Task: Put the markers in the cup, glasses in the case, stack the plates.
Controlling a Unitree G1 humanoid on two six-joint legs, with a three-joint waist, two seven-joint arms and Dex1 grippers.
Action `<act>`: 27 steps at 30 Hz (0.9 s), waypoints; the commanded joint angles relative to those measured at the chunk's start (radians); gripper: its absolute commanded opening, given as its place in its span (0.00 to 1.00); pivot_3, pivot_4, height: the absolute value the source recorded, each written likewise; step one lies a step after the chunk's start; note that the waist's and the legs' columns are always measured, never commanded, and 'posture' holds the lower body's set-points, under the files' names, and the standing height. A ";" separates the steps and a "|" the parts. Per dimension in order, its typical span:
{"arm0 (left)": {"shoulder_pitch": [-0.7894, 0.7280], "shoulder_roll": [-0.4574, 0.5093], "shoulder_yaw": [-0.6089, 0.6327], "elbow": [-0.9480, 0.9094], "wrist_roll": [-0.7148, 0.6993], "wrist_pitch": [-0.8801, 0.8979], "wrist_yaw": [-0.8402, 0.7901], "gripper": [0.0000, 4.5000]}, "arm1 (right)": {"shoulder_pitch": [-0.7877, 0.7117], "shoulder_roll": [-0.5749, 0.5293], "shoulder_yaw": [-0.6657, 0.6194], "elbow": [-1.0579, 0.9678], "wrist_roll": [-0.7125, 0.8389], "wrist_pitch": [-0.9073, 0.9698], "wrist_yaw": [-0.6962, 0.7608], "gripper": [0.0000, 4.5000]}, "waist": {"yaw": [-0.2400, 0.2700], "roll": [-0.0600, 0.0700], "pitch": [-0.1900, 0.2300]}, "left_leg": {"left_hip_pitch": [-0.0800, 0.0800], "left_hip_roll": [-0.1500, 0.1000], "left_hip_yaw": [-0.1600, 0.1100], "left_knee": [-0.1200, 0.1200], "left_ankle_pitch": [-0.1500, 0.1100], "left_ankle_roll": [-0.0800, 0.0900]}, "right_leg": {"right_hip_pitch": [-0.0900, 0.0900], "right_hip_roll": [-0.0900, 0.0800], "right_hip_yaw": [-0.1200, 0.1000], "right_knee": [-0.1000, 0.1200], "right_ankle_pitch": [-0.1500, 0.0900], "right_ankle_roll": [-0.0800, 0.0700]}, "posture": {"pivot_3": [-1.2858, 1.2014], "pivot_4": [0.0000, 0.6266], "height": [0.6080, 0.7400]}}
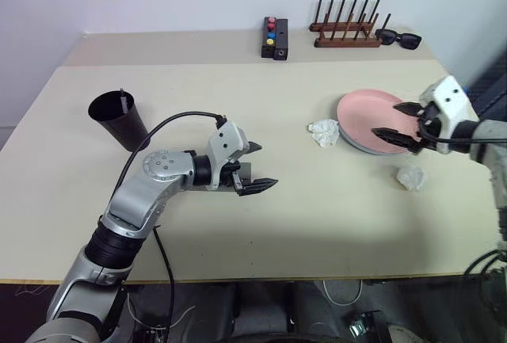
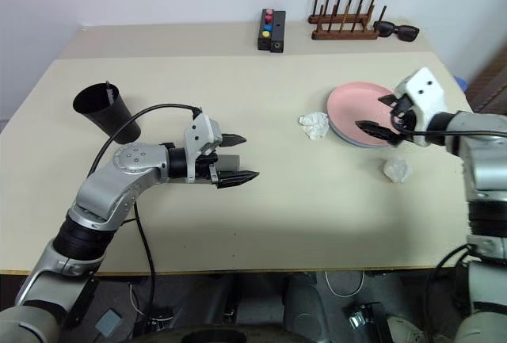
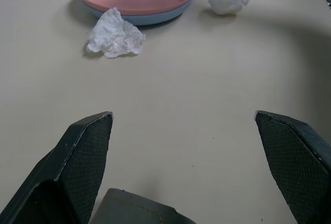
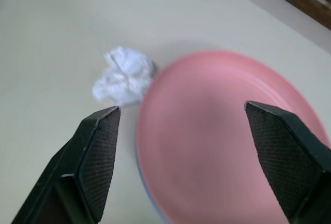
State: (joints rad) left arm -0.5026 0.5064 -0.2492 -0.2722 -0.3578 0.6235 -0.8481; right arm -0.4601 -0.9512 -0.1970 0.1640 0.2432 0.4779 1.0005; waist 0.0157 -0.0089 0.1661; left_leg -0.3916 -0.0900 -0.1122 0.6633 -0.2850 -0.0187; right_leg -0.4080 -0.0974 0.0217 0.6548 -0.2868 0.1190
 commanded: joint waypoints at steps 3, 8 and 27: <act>-0.006 -0.008 0.017 -0.022 -0.023 -0.019 -0.027 1.00 | 0.134 -0.076 -0.094 -0.051 0.036 0.049 0.023 0.86 | -0.005 0.000 0.000 | 0.000 0.000 0.001 0.000 0.000 0.001 | 0.000 0.000 0.000 0.000 0.000 0.000 | 0.52 0.24 1.00; -0.001 -0.006 0.033 -0.029 -0.035 -0.013 -0.034 1.00 | 0.220 -0.081 -0.123 -0.056 0.037 0.055 0.013 0.86 | -0.008 0.001 0.000 | 0.000 0.001 0.001 0.000 -0.001 0.002 | 0.000 0.000 0.000 0.000 0.000 0.000 | 0.52 0.24 1.00; 0.034 0.070 0.070 -0.115 -0.151 0.007 -0.143 1.00 | 0.239 -0.035 -0.047 0.116 0.006 -0.025 0.001 0.86 | -0.004 0.001 0.000 | 0.000 0.000 0.001 0.000 -0.001 0.001 | 0.000 0.000 0.000 0.000 0.000 0.000 | 0.52 0.24 1.00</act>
State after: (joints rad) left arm -0.4617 0.5695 -0.1917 -0.3563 -0.4930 0.6424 -0.9832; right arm -0.2163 -0.9843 -0.2332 0.2773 0.2499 0.4719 1.0050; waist 0.0119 -0.0078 0.1658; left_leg -0.3912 -0.0897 -0.1108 0.6633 -0.2858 -0.0173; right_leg -0.4079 -0.0972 0.0219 0.6546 -0.2867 0.1192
